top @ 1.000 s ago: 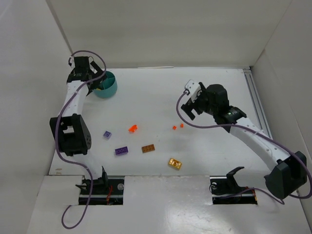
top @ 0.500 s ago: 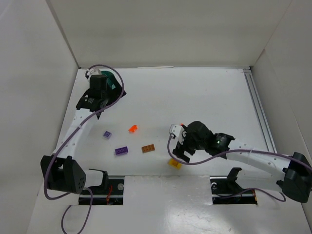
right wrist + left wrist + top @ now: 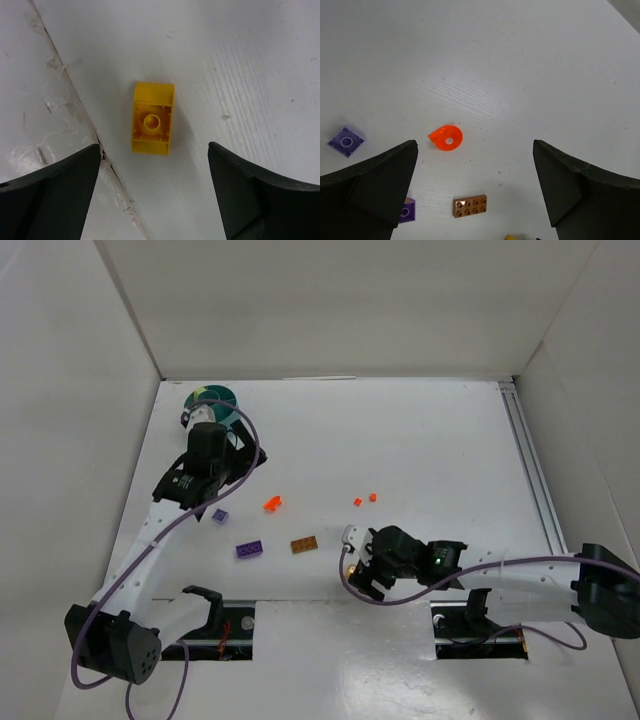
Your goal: Sort the legos into containers by color
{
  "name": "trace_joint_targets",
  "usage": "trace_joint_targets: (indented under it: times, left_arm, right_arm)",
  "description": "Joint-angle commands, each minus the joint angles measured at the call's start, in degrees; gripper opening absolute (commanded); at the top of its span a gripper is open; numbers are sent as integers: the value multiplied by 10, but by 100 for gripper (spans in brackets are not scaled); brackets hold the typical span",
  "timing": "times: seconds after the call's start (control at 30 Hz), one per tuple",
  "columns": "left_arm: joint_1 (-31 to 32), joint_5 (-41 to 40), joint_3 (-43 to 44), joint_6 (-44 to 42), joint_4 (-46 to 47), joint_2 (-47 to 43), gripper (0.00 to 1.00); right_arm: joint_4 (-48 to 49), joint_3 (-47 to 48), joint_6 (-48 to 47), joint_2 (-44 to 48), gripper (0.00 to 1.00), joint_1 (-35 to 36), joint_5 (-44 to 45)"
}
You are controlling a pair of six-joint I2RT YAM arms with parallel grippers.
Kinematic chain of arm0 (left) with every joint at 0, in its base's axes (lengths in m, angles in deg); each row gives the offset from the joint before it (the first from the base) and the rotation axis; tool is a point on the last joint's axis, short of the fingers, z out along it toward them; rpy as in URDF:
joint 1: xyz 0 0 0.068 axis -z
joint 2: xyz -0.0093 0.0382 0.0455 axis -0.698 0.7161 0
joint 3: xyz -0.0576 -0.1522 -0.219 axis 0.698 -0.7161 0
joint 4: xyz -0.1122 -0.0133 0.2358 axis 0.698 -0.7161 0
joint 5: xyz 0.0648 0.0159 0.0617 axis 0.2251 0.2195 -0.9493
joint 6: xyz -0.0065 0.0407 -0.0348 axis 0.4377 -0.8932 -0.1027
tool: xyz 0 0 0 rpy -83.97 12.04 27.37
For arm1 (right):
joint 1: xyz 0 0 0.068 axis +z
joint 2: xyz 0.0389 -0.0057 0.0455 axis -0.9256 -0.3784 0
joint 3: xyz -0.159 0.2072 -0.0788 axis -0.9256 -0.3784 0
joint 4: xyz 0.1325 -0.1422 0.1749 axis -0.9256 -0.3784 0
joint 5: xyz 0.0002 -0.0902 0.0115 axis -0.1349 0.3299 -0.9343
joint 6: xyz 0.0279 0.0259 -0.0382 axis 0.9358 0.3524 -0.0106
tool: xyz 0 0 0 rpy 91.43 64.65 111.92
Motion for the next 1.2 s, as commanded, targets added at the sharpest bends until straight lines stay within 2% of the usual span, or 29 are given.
trace_joint_targets:
  times: [0.0,0.07,0.2,0.23,0.27,0.33,0.4,0.47,0.57,0.67,0.77,0.8,0.93,1.0,1.17]
  left_arm:
    - [6,-9,-17,8,-13,-25,99]
    - [6,-9,-23,8,-13,-32,99]
    - [6,-23,-17,8,-27,-43,99]
    - [6,-23,-17,8,-33,-43,99]
    - [6,-30,-11,8,-33,-43,99]
    - [6,-30,-10,8,-44,-48,99]
    - [6,-54,-4,13,-55,-54,99]
    - [6,-60,2,13,-62,-59,99]
    - [6,-55,8,13,-67,-64,99]
    - [6,1,1,-17,-45,-70,99]
    - [6,179,-37,-84,36,-83,99]
    - [6,294,-51,-95,89,-89,99]
    - [6,497,-118,-102,205,-89,99]
    - [13,506,-124,-102,213,-89,99]
    - [60,517,-129,-95,246,-100,97]
  right_arm:
    - [74,-12,32,-22,91,18,46]
    - [88,-17,38,-36,89,18,58]
    - [103,-17,43,-62,78,40,81]
    - [103,-12,43,-71,68,41,88]
    - [103,-12,50,-71,63,41,96]
    - [98,-12,69,-90,53,46,112]
    - [98,-12,77,-101,48,46,119]
    - [98,-12,82,-110,36,46,128]
    - [98,-12,82,-110,22,46,133]
    - [98,-1,44,-72,18,46,133]
    - [116,12,-21,-36,17,46,139]
    - [126,19,-37,-15,15,46,149]
    - [208,40,-111,10,14,46,126]
    - [239,53,-148,16,14,46,125]
    - [244,119,-221,3,14,46,131]
